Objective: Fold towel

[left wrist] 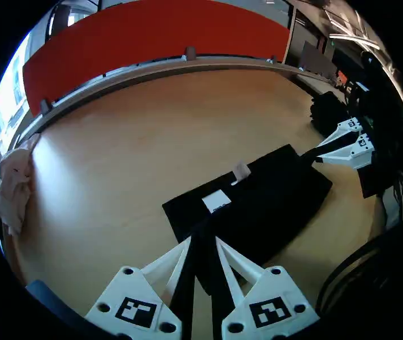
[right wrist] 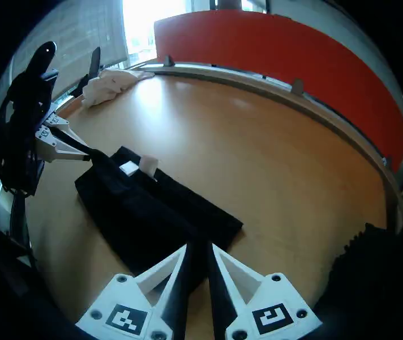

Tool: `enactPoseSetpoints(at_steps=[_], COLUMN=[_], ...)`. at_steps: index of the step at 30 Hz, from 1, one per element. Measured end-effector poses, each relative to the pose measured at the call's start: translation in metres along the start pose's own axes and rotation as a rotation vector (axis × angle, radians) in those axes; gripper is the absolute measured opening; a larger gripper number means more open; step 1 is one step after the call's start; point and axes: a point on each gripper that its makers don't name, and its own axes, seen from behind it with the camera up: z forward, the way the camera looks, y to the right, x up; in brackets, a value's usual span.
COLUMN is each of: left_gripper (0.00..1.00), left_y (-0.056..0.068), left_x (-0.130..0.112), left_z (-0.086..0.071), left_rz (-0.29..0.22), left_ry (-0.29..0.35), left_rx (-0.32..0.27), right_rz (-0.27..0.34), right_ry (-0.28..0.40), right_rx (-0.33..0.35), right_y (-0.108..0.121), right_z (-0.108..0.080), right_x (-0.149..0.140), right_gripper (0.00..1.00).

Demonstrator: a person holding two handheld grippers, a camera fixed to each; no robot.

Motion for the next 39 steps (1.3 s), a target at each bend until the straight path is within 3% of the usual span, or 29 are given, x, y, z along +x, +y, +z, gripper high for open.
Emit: enactPoseSetpoints(at_steps=[9, 17, 21, 23, 30, 34, 39], left_gripper=[0.22, 0.37, 0.51, 0.56, 0.64, 0.81, 0.81], left_y=[-0.006, -0.014, -0.018, -0.019, -0.024, -0.028, -0.035], left_x=[-0.004, -0.007, -0.008, -0.008, -0.006, -0.002, 0.003], left_z=[0.017, 0.026, 0.027, 0.027, 0.027, 0.027, 0.026], left_rz=[0.003, 0.026, 0.036, 0.033, 0.034, 0.047, 0.046], left_ry=[-0.016, -0.028, -0.037, -0.041, -0.038, -0.037, -0.029], left_rx=[0.016, 0.051, 0.067, 0.070, 0.088, 0.101, 0.119], right_rz=[0.009, -0.009, -0.015, -0.014, -0.015, -0.017, -0.010], right_ry=[-0.026, -0.040, -0.050, -0.051, -0.048, -0.045, -0.032], right_rx=[-0.017, -0.049, -0.059, -0.062, -0.071, -0.078, -0.091], right_y=[0.009, 0.015, 0.017, 0.019, 0.023, 0.026, 0.032], right_z=[0.015, 0.023, 0.025, 0.026, 0.026, 0.026, 0.027], right_x=[-0.008, -0.013, -0.016, -0.016, -0.016, -0.014, -0.007], right_gripper=[0.19, 0.40, 0.54, 0.66, 0.75, 0.76, 0.77])
